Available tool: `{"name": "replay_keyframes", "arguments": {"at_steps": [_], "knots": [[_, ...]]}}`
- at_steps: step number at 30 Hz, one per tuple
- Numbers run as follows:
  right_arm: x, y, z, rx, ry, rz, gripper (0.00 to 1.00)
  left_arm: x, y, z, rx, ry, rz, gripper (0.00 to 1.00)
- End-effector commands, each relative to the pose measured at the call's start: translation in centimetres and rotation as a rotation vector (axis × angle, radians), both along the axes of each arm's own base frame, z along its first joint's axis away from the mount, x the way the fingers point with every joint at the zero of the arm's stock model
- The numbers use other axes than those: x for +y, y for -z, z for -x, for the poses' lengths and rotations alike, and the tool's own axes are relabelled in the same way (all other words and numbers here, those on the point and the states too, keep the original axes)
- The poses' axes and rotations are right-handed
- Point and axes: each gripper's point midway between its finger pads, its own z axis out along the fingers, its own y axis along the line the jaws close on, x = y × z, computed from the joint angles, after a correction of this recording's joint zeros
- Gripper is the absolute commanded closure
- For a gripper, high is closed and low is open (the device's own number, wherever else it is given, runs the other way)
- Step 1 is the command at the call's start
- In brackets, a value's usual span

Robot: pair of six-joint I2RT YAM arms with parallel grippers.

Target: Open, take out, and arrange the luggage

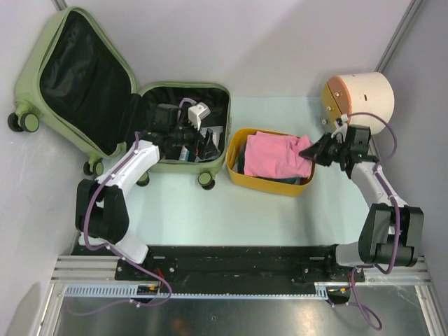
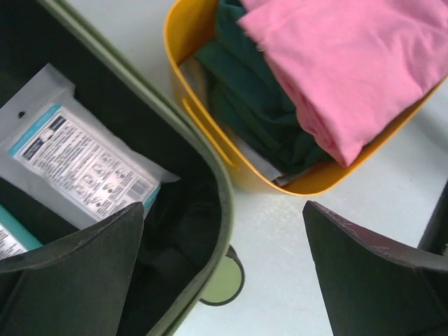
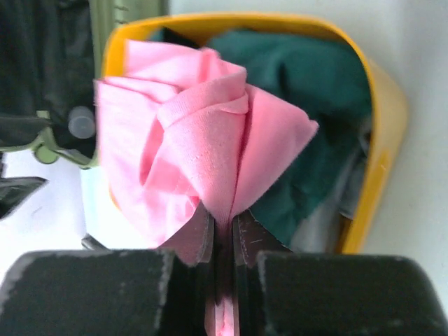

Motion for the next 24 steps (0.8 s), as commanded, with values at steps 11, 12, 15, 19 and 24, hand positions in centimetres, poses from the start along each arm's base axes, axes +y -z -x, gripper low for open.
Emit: {"name": "replay_keyframes", "arguments": {"at_steps": [11, 12, 15, 19, 24], "knots": [[-2.7, -4.3, -0.6, -0.193, 0.038, 0.164, 0.19, 7.2, -2.2, -6.3, -0.088, -0.287, -0.114, 0.00], [-2.8, -4.7, -0.4, -0.201, 0.027, 0.181, 0.19, 7.9, -2.1, -6.7, -0.081, -0.319, -0.122, 0.00], [-2.8, -6.5, -0.5, -0.282, -0.010, 0.256, 0.18, 10.8, -1.2, -8.3, -0.028, -0.448, -0.136, 0.00], [0.3, -6.6, 0.1, -0.326, -0.168, 0.358, 0.19, 14.5, 0.4, -9.2, 0.017, -0.542, -0.269, 0.00], [4.1, -2.8, 0.9, -0.249, -0.375, 0.461, 0.21, 17.8, 4.7, -6.8, 0.095, -0.442, -0.515, 0.00]]}}
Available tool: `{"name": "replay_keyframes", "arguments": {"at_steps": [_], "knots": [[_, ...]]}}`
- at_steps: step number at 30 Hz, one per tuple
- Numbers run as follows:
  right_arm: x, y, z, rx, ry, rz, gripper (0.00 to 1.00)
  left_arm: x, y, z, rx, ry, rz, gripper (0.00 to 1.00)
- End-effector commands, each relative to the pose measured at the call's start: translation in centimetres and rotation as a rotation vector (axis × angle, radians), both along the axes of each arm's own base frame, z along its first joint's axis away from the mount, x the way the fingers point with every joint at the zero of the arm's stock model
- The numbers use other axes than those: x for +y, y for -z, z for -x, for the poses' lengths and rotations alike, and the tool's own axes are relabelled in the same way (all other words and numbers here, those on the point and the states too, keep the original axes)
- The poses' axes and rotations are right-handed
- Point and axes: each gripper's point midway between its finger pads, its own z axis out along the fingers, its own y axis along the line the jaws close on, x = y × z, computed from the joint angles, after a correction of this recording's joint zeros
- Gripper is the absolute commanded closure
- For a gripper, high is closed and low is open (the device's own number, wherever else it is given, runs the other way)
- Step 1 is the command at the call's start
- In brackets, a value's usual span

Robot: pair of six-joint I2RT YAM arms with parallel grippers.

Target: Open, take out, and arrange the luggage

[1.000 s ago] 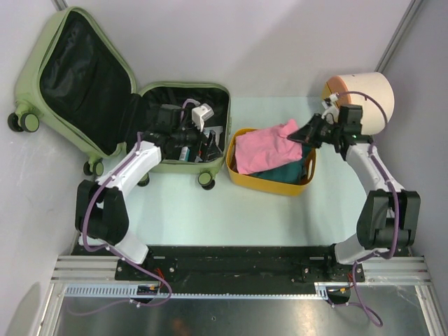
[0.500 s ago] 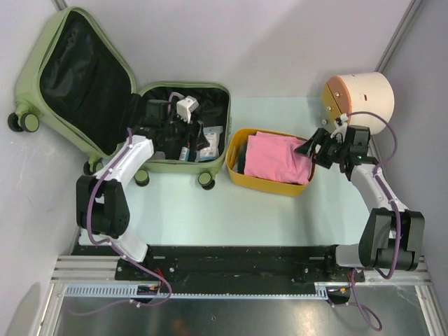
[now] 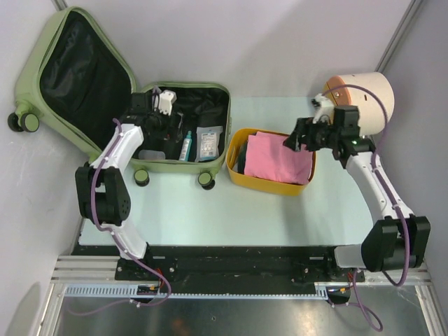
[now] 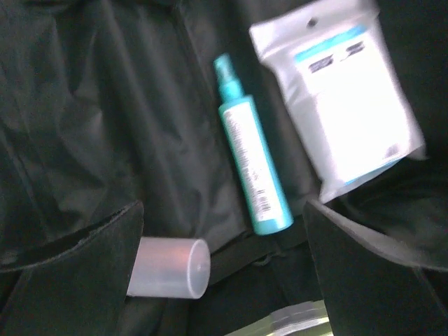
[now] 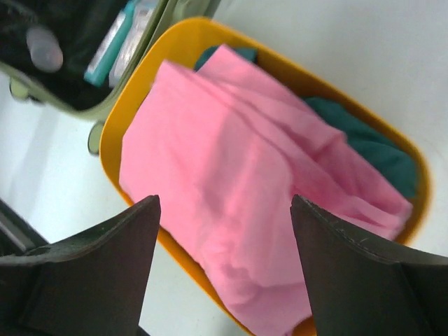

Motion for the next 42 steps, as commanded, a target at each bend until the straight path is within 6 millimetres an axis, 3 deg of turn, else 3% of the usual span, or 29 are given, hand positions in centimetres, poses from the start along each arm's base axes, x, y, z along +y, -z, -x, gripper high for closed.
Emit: {"name": "replay_keyframes", "arguments": {"at_steps": [1, 3, 9, 11, 15, 16, 18, 19, 21, 22, 27, 31, 33, 34, 35, 37, 38, 42], "knots": [[2.0, 3.9, 0.8, 0.086, -0.141, 0.173, 0.21, 3.5, 3.4, 2.6, 0.152, 0.059, -0.228, 0.00], [2.8, 6.3, 1.1, 0.147, -0.194, 0.209, 0.21, 4.4, 4.9, 3.6, 0.214, 0.085, -0.264, 0.00], [4.0, 10.7, 1.3, 0.224, -0.288, 0.285, 0.20, 6.9, 9.8, 4.1, 0.339, 0.161, -0.357, 0.00], [3.7, 12.6, 1.0, 0.268, -0.285, 0.305, 0.19, 7.3, 11.6, 3.6, 0.375, 0.179, -0.382, 0.00], [3.3, 13.4, 0.0, 0.288, -0.268, 0.304, 0.19, 7.4, 12.6, 1.4, 0.368, 0.183, -0.392, 0.03], [3.3, 13.3, -0.2, 0.282, -0.264, 0.305, 0.18, 7.3, 11.7, 0.0, 0.333, 0.171, -0.387, 0.06], [3.1, 13.5, -0.4, 0.286, -0.256, 0.313, 0.18, 7.1, 11.6, -1.5, 0.317, 0.159, -0.374, 0.10], [3.0, 13.4, -0.4, 0.286, -0.254, 0.311, 0.18, 7.0, 10.1, -3.2, 0.268, 0.132, -0.362, 0.14], [2.9, 13.1, -0.5, 0.280, -0.254, 0.310, 0.18, 6.5, 9.3, -4.6, 0.238, 0.116, -0.330, 0.20], [3.0, 12.9, -0.5, 0.276, -0.255, 0.306, 0.18, 6.2, 7.6, -5.9, 0.193, 0.090, -0.300, 0.21], [3.7, 10.4, -0.6, 0.216, -0.263, 0.266, 0.17, 4.2, 3.7, -7.7, 0.098, 0.098, -0.178, 0.22], [4.1, 8.0, -0.6, 0.166, -0.280, 0.224, 0.16, 1.6, 1.0, -5.8, 0.045, 0.216, -0.092, 0.16], [4.1, 6.8, -0.3, 0.151, -0.293, 0.203, 0.15, 0.3, 0.2, -4.6, 0.036, 0.265, -0.060, 0.12], [3.9, 5.7, -0.2, 0.128, -0.291, 0.199, 0.15, -0.6, 1.0, -3.4, 0.062, 0.296, -0.040, 0.11], [3.6, 5.4, 0.2, 0.133, -0.287, 0.194, 0.15, -1.2, -0.4, -2.5, 0.039, 0.313, -0.028, 0.10], [2.4, 4.1, 0.3, 0.127, -0.240, 0.178, 0.15, -3.3, 0.0, -0.5, 0.061, 0.372, 0.002, 0.09], [2.1, 3.9, 0.5, 0.133, -0.229, 0.171, 0.15, -4.0, -1.1, 0.2, 0.036, 0.392, 0.002, 0.09], [-0.3, 3.0, 0.5, 0.118, -0.156, 0.207, 0.16, -7.1, -1.5, 2.7, 0.036, 0.481, 0.018, 0.09]]}}
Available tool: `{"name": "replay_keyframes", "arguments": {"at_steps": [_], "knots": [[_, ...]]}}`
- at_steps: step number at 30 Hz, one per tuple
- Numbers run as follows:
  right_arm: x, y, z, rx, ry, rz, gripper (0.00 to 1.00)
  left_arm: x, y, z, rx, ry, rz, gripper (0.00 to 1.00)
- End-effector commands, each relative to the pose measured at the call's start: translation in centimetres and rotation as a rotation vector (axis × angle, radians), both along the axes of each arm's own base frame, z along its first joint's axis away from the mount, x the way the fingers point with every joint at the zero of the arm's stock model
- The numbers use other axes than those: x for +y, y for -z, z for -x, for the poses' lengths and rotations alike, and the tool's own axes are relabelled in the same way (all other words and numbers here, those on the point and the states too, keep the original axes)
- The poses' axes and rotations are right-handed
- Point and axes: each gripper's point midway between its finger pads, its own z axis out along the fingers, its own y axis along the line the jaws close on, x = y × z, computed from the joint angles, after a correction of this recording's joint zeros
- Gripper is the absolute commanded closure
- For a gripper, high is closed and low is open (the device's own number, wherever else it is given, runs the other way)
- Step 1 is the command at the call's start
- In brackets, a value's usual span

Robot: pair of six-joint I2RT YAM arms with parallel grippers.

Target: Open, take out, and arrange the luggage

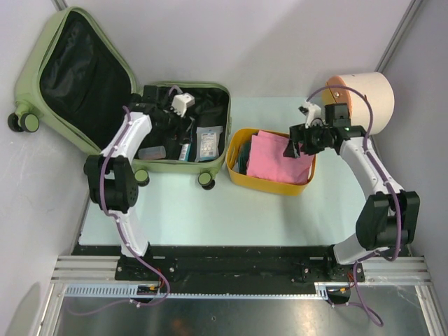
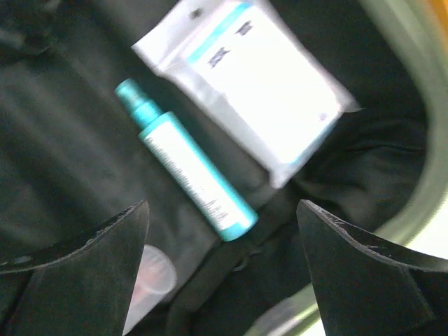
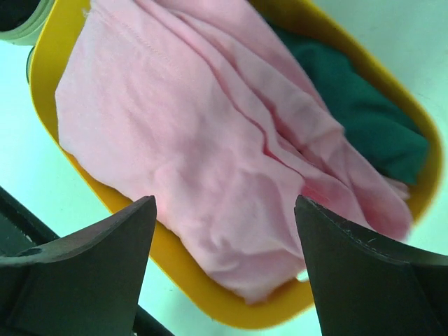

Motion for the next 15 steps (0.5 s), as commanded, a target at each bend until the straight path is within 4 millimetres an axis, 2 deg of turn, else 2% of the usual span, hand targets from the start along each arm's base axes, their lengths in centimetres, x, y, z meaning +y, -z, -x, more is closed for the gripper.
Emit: {"name": "replay_keyframes", "arguments": {"at_steps": [1, 4, 8, 13, 15], "knots": [[-2.5, -3.5, -0.2, -0.077, 0.076, 0.020, 0.16, -5.7, -4.1, 3.2, -0.064, 0.173, 0.107, 0.09], [-4.8, -3.2, -0.1, -0.059, 0.152, 0.064, 0.20, -6.2, -4.6, 3.3, -0.066, 0.173, 0.121, 0.09], [-7.7, -1.3, -0.7, -0.061, 0.169, 0.224, 0.24, -6.4, -4.8, 3.1, -0.068, 0.170, 0.128, 0.09], [-8.7, 2.4, -0.1, 0.063, 0.167, 0.283, 0.28, -6.4, -5.1, 3.0, -0.073, 0.163, 0.129, 0.09], [-8.9, 3.3, -0.6, 0.079, 0.184, 0.287, 0.30, -6.4, -4.9, 3.1, -0.064, 0.159, 0.137, 0.09]]}}
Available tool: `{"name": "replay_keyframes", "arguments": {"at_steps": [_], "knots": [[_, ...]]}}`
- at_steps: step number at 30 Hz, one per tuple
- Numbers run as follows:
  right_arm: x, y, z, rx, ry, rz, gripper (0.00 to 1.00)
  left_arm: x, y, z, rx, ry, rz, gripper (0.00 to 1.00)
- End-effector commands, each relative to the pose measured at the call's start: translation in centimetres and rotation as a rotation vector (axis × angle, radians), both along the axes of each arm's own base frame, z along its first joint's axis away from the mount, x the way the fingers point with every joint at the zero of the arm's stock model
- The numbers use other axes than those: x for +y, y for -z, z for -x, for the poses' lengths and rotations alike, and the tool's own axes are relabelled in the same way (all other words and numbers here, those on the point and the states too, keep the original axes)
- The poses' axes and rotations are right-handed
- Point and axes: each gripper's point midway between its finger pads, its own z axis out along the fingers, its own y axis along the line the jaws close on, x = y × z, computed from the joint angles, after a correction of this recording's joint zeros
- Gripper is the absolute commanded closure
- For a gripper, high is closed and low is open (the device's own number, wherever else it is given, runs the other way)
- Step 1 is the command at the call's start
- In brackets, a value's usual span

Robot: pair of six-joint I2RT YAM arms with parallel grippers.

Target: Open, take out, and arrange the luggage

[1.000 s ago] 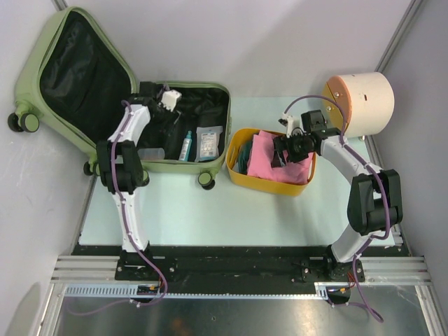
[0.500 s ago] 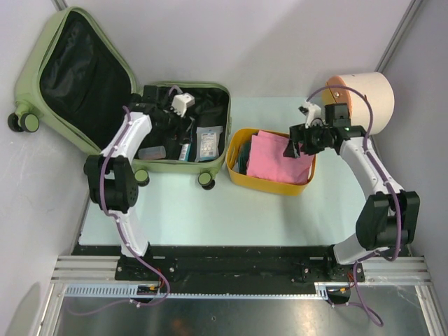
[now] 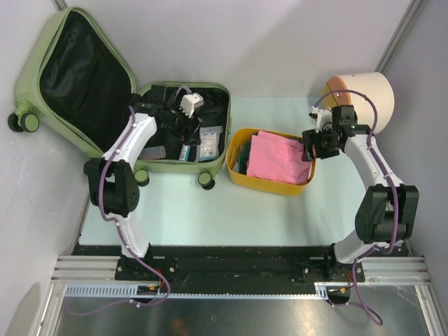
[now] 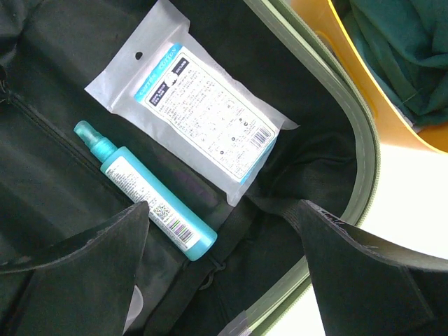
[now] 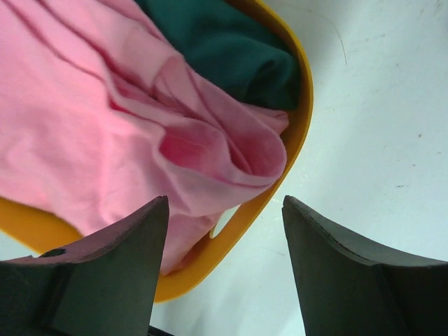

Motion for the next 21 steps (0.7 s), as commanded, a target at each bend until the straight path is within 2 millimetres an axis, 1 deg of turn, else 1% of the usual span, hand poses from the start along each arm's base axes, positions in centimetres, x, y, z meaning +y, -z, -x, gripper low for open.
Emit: {"name": "replay_keyframes", "arguments": {"at_steps": [1, 2, 3, 4, 5, 6, 7, 9, 10, 11, 12, 13, 14, 16, 17, 18, 20, 21], "knots": [[-1.4, 2.3, -0.7, 0.061, 0.039, 0.066, 0.32, -0.8, -2.4, 0.5, -0.032, 0.016, 0.063, 0.10], [-1.6, 2.5, -1.3, 0.048, 0.045, 0.072, 0.33, -0.7, -2.5, 0.6, -0.034, 0.013, 0.063, 0.10], [-1.6, 2.7, -1.5, 0.047, 0.046, 0.078, 0.34, -0.8, -2.5, 0.7, -0.033, 0.014, 0.065, 0.10], [-2.8, 3.3, -1.7, 0.060, 0.069, 0.088, 0.37, -0.7, -2.3, 1.0, -0.027, 0.014, 0.064, 0.10], [-3.0, 3.6, -1.7, 0.068, 0.069, 0.098, 0.39, -0.7, -2.3, 1.0, -0.030, 0.014, 0.064, 0.10], [-3.2, 3.8, -1.7, 0.074, 0.071, 0.105, 0.44, -0.7, -2.5, 1.1, -0.034, 0.012, 0.065, 0.10], [-3.9, 4.0, -1.6, 0.080, 0.085, 0.114, 0.58, -0.6, -2.5, 1.2, -0.035, 0.010, 0.060, 0.10], [-4.8, 3.9, -1.4, 0.086, 0.107, 0.120, 0.73, -0.5, -2.8, 1.3, -0.047, 0.008, 0.055, 0.10], [-5.9, 3.9, -1.2, 0.092, 0.131, 0.125, 0.90, -0.4, -2.6, 1.5, -0.044, 0.007, 0.052, 0.10], [-6.5, 3.4, -1.0, 0.085, 0.139, 0.135, 1.00, -0.4, -2.7, 1.6, -0.047, 0.006, 0.052, 0.10], [-7.3, 3.4, -0.7, 0.090, 0.154, 0.143, 1.00, -0.4, -2.7, 1.7, -0.048, 0.008, 0.052, 0.10], [-8.8, 3.2, -0.1, 0.100, 0.190, 0.154, 1.00, -0.4, -2.6, 1.9, -0.048, 0.008, 0.052, 0.10], [-9.8, 2.9, 0.3, 0.098, 0.211, 0.161, 1.00, -0.3, -2.6, 1.9, -0.051, 0.009, 0.052, 0.10], [-11.8, 2.3, 1.6, 0.092, 0.222, 0.207, 1.00, -0.3, -2.4, 2.1, -0.044, 0.007, 0.052, 0.10], [-13.8, 2.3, 2.5, 0.098, 0.254, 0.232, 1.00, -0.4, -2.4, 2.2, -0.046, 0.009, 0.057, 0.10], [-14.8, 2.1, 3.4, 0.095, 0.239, 0.265, 1.00, -0.4, -2.4, 2.2, -0.045, 0.010, 0.060, 0.10], [-16.6, 2.3, 5.7, 0.139, 0.238, 0.275, 1.00, -0.4, -2.2, 2.2, -0.043, 0.011, 0.062, 0.10], [-16.9, 2.5, 6.9, 0.165, 0.215, 0.277, 1.00, -0.4, -2.2, 2.2, -0.044, 0.013, 0.062, 0.10]]}}
